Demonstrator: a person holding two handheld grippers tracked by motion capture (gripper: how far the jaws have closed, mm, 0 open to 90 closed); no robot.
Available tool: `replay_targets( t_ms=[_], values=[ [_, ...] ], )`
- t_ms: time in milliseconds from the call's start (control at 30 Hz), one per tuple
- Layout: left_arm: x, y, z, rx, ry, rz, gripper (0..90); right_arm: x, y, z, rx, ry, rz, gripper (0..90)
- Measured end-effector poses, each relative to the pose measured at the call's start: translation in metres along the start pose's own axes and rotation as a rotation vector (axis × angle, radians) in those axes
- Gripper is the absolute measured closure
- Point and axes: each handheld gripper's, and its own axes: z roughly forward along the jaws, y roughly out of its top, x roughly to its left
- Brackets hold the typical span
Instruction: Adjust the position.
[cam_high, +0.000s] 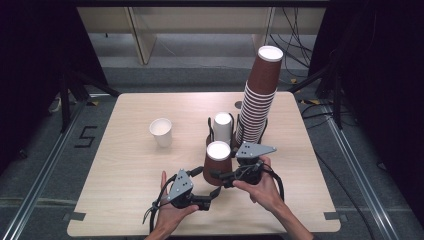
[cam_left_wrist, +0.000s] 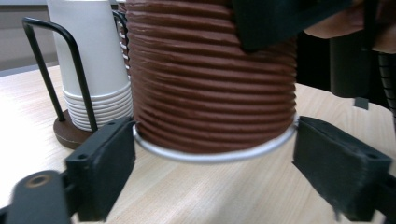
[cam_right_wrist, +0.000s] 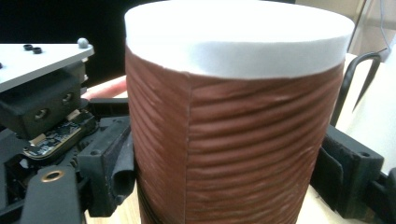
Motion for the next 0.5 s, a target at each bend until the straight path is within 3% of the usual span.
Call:
replay_targets(
  t_ms=[33,233,400,433,500],
  values=[
    [0.0,-0.001,0.002,-0.018,-0.011,-0.013,9.5,0.0,0.0,0.0,0.002,0.002,-0.011,18.5],
    [-0.001,0.0,0.005,0.008,0.007,-0.02,2.6,0.006,-0.001,0.003,0.002,-0.001,-0.02,18.5],
    [-0.001,0.0,0.007,0.001,0.009,-0.041,0.2,0.011,-0.001,0.006,-0.016,0.019,-0.006,18.5],
    [-0.001,0.0,0.007,0.0,0.011,-0.04,0.0,0.011,-0.001,0.008,-0.026,0.044,-0.009,18.5],
    [-0.001,0.0,0.007,-0.004,0.016,-0.035,0.0,0.013,-0.001,0.008,-0.011,0.048,0.012,18.5]
  ],
)
